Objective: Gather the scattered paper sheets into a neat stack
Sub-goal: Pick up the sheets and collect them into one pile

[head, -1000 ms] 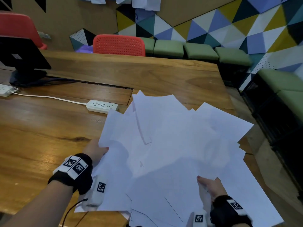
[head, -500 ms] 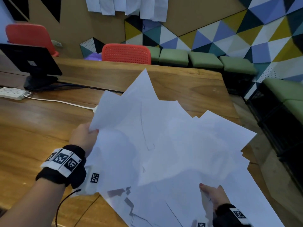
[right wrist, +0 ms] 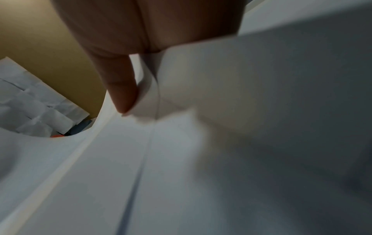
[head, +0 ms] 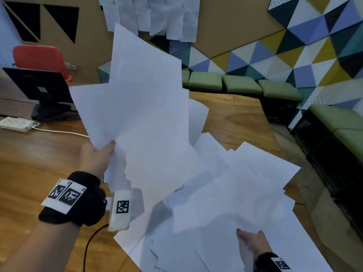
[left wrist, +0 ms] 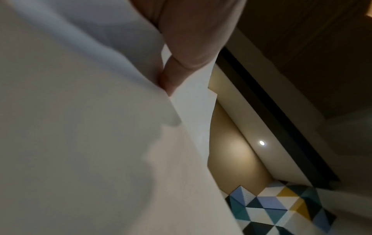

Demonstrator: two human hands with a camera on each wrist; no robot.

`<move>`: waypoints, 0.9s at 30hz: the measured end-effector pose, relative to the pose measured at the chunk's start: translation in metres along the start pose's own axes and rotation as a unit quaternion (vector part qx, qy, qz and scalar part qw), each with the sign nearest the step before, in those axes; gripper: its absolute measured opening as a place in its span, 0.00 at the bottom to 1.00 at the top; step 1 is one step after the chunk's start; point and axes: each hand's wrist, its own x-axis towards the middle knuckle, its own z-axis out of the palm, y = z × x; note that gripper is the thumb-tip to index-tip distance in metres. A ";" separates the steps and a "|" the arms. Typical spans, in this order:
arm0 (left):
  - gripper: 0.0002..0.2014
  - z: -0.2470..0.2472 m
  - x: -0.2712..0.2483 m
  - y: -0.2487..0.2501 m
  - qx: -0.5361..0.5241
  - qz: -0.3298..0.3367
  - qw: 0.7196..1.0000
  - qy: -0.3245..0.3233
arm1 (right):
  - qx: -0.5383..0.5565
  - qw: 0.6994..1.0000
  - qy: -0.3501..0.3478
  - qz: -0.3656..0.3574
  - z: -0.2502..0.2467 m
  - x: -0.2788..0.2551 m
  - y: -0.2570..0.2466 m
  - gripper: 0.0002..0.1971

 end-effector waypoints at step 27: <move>0.14 0.070 -0.080 -0.139 0.086 -0.216 0.926 -0.298 | 0.053 0.998 -0.029 0.017 -0.005 0.021 0.035 0.38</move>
